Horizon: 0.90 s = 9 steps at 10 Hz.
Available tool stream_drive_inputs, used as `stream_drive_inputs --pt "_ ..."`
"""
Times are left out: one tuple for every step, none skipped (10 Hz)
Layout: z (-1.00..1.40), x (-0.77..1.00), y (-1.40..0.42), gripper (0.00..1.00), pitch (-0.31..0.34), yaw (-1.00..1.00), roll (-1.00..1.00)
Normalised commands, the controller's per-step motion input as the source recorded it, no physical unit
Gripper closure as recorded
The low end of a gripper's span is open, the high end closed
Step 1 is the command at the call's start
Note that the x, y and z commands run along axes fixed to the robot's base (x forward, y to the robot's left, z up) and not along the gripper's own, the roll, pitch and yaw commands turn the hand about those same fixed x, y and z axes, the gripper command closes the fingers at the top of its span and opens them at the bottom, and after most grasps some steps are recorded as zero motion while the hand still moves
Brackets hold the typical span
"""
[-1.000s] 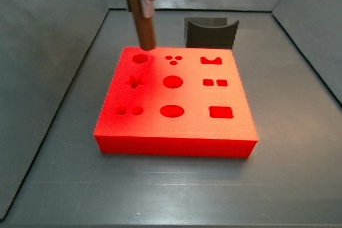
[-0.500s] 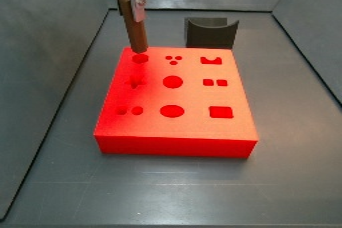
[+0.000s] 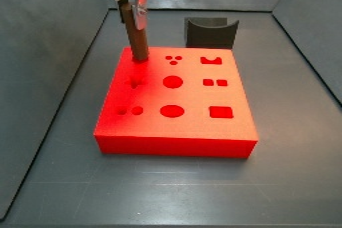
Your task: Insert the hexagon object.
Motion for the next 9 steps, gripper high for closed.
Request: stream_drive_inputs --pt "-0.30 -0.15 0.09 1.00 0.000 0.00 -0.01" --pt "-0.20 -0.24 0.04 1.00 0.000 0.00 -0.01" --pt "-0.08 -0.07 -0.04 1.00 0.000 0.00 -0.05" --pt "-0.06 0.05 -0.25 1.00 0.000 0.00 0.00" --pt "-0.13 0.23 -0.18 1.00 0.000 0.00 0.00" --pt "-0.21 0.16 -0.04 1.00 0.000 0.00 0.00" --pt "-0.27 0.07 0.00 1.00 0.000 0.00 0.00" --pt "-0.45 0.00 0.00 1.00 0.043 0.00 0.00" --pt "-0.77 0.12 0.00 1.00 0.197 0.07 0.05"
